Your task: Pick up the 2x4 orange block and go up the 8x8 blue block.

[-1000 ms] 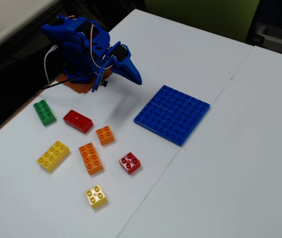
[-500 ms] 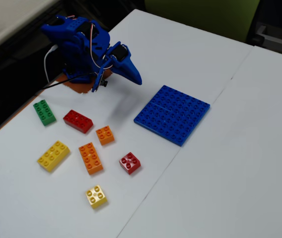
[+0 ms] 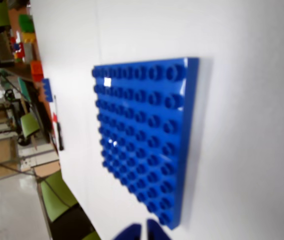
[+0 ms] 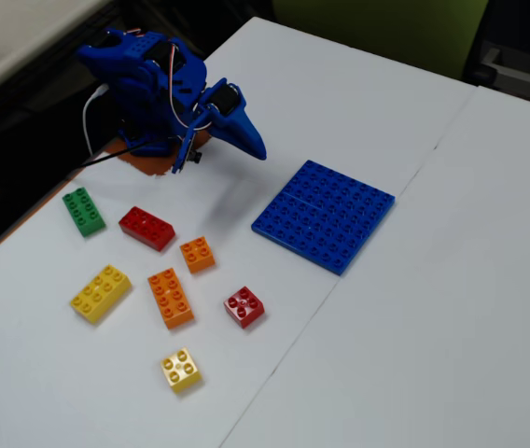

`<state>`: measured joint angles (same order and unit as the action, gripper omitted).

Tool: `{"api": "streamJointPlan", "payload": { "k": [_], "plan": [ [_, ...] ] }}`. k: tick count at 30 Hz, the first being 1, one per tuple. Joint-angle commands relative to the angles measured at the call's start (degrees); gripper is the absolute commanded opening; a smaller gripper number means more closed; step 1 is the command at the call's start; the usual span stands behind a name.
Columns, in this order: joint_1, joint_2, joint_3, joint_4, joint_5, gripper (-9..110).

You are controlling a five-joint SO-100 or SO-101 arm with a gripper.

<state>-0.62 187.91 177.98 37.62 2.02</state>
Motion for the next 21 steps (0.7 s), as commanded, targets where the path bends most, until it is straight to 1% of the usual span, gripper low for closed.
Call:
{"api": "streamJointPlan", "payload": {
  "k": [1, 7, 12, 16, 21],
  "plan": [
    [0.35, 2.37, 2.46, 0.26, 0.0, 0],
    [0.18, 1.67, 2.02, 0.62, 0.0, 0],
    [0.0, -2.37, -0.88, 1.85, 0.35, 1],
    [1.93, -8.0, -8.53, 5.45, -3.69, 1],
    [4.92, -17.84, -22.24, 11.25, -8.09, 1]
  ]
}}
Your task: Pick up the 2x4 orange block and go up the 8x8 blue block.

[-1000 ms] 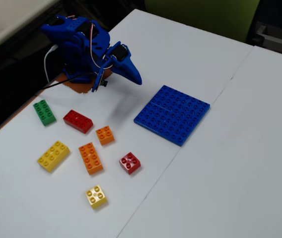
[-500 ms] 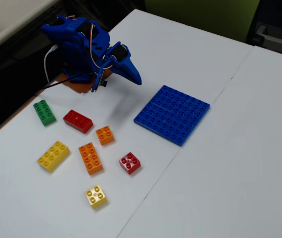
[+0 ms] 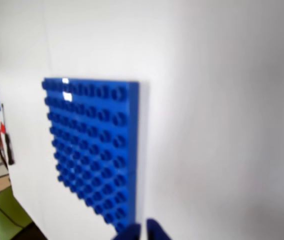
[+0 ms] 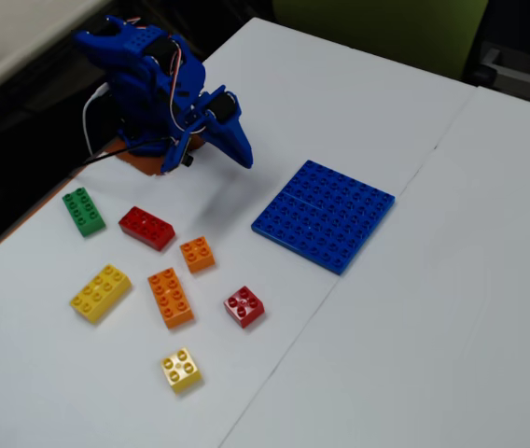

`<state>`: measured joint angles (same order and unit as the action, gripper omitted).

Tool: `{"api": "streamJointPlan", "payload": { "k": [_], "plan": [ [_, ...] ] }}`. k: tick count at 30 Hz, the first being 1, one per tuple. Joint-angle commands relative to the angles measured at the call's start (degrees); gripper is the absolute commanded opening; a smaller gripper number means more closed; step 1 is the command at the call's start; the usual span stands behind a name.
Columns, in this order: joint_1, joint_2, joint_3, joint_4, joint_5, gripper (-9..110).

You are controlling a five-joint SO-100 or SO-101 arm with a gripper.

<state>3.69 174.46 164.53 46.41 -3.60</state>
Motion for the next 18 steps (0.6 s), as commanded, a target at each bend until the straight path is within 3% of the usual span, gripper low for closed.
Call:
{"api": "streamJointPlan", "payload": {
  "k": [1, 5, 11, 18],
  "plan": [
    [1.05, -6.5, -11.78, 3.78, -3.52, 1],
    [3.69, -15.91, -25.14, 9.84, -9.58, 0],
    [7.73, -30.94, -44.12, 18.19, -26.98, 0],
    [16.17, -45.62, -63.11, 27.07, -36.83, 1]
  ]
}}
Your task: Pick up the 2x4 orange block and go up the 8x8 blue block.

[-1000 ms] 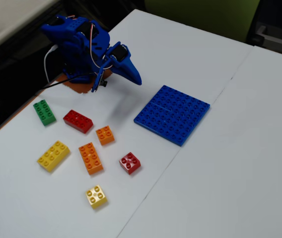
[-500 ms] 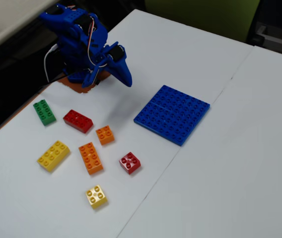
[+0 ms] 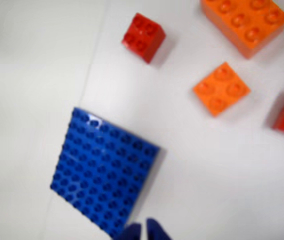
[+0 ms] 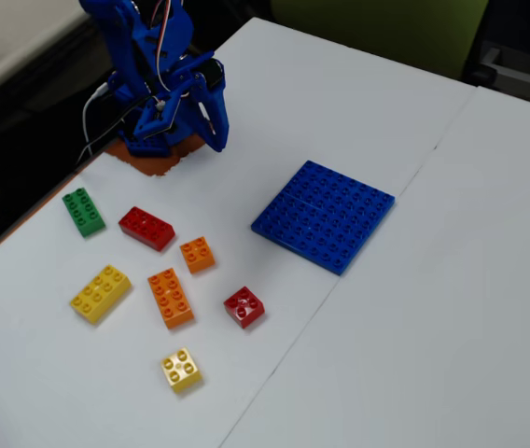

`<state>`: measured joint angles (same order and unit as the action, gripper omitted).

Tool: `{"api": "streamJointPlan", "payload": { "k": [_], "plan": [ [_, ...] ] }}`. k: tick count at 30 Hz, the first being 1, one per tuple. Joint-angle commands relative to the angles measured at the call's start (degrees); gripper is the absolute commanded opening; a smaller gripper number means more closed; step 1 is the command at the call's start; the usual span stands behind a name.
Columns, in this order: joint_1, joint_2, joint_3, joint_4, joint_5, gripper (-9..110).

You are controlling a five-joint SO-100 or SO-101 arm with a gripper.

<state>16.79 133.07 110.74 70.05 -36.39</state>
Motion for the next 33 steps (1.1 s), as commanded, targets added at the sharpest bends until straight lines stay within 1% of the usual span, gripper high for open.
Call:
{"api": "streamJointPlan", "payload": {
  "k": [1, 7, 16, 24, 27, 33],
  "plan": [
    [4.48, -6.42, -12.48, 5.1, -6.06, 0],
    [12.04, -18.81, -28.39, 10.99, -17.49, 0],
    [21.71, -32.08, -38.5, 9.84, -36.91, 0],
    [25.84, -47.64, -49.83, 11.25, -53.09, 1],
    [27.33, -52.65, -54.23, 13.89, -58.97, 1],
    [29.44, -61.44, -62.49, 19.69, -65.21, 2]
  ]
}}
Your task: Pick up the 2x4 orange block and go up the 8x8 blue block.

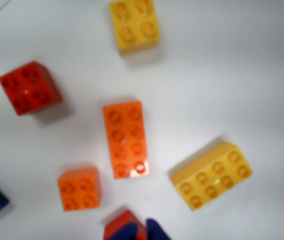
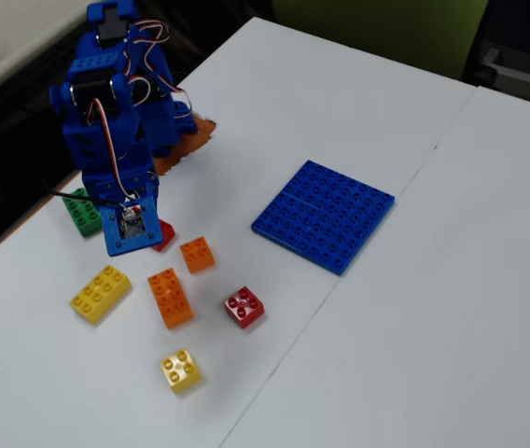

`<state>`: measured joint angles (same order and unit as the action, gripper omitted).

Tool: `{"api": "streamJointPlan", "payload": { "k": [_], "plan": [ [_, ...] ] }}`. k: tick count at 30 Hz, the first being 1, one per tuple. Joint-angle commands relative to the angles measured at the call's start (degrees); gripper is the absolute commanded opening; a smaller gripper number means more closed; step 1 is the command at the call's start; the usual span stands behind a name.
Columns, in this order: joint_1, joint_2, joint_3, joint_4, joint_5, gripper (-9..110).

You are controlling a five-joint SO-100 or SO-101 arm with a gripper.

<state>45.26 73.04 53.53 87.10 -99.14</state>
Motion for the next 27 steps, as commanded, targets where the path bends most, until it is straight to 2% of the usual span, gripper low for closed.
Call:
{"api": "streamJointPlan", "payload": {
  "k": [1, 6, 16, 20, 27],
  "plan": [
    [1.23, -2.46, -6.15, 3.16, -2.99, 2],
    [2.29, -7.21, -9.93, 3.25, -5.63, 3],
    [2.11, -11.16, -14.06, 0.26, -3.87, 3],
    [1.85, -12.92, -14.33, -1.85, -4.39, 14],
    [0.7, -17.58, -14.41, -6.06, -6.5, 20]
  ]
}}
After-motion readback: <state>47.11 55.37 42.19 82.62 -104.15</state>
